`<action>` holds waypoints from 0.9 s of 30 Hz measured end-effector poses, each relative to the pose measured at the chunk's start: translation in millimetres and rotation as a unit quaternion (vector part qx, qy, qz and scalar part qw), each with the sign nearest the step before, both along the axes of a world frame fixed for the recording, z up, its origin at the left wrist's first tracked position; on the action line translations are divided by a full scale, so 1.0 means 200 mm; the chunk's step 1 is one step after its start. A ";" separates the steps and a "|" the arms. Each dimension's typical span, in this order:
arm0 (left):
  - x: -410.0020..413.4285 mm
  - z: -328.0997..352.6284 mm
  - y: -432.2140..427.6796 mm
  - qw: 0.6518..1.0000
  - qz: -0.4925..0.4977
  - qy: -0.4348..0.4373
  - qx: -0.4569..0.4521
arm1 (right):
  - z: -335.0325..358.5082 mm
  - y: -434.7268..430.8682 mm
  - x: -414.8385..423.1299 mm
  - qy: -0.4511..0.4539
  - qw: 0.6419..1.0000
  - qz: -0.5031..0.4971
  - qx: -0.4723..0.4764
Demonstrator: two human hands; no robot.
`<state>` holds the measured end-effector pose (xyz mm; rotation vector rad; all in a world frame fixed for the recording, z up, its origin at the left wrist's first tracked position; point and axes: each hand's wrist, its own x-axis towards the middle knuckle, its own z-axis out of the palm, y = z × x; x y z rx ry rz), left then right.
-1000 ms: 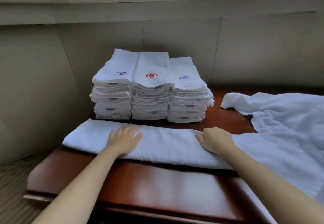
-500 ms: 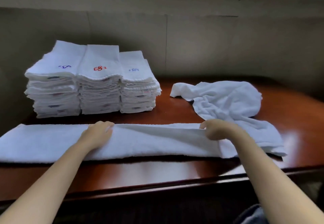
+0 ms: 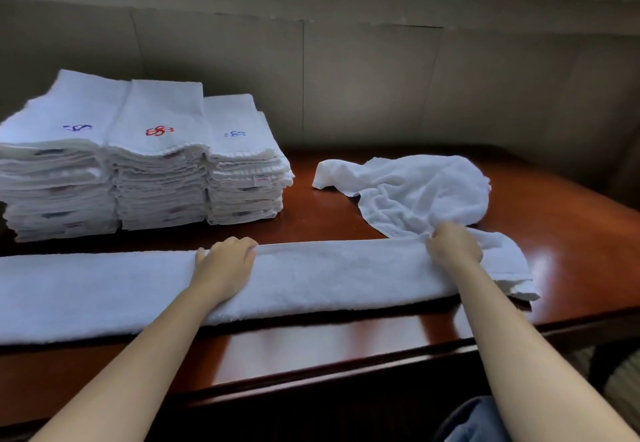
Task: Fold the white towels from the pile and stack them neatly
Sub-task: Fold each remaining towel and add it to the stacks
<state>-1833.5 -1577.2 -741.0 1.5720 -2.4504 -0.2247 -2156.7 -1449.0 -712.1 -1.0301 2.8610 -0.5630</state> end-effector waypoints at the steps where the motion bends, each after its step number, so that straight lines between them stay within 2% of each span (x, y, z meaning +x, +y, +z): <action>1: 0.00 0.00 -0.01 1.000 -0.001 0.011 -0.008 | -0.01 -0.01 0.00 0.005 1.000 -0.011 0.003; 5: 0.00 -0.02 -0.03 0.997 0.006 0.064 -0.042 | -0.03 -0.04 0.05 0.020 0.998 -0.039 0.055; 8: -0.02 -0.02 -0.05 0.996 0.011 0.051 -0.065 | -0.05 -0.06 0.10 0.053 0.995 -0.047 0.075; 12: -0.06 -0.03 -0.05 0.995 0.041 0.014 -0.085 | -0.02 -0.08 0.18 0.158 0.987 -0.033 0.007; 14: -0.07 -0.03 -0.04 0.991 0.065 0.000 -0.113 | 0.01 -0.13 0.26 0.187 0.980 0.044 -0.043; 16: -0.08 -0.02 -0.03 0.989 0.083 0.009 -0.125 | 0.03 -0.19 0.41 0.172 0.970 0.161 -0.066; 19: -0.05 0.00 -0.02 0.991 0.087 0.089 -0.057 | 0.00 -0.29 0.66 0.132 0.934 0.328 -0.057; 21: 0.00 0.02 -0.03 0.991 0.056 0.117 -0.019 | -0.05 -0.34 0.80 0.083 0.900 0.425 -0.050; 23: 0.08 0.03 -0.03 0.990 0.010 0.138 0.007 | -0.10 -0.39 0.91 0.089 0.881 0.463 -0.033; 25: 0.19 0.06 -0.04 0.989 -0.007 0.144 0.028 | -0.13 -0.44 0.98 0.147 0.880 0.451 -0.019; 27: 0.31 0.07 -0.05 0.993 0.010 0.107 0.055 | -0.13 -0.47 1.06 0.187 0.880 0.436 -0.014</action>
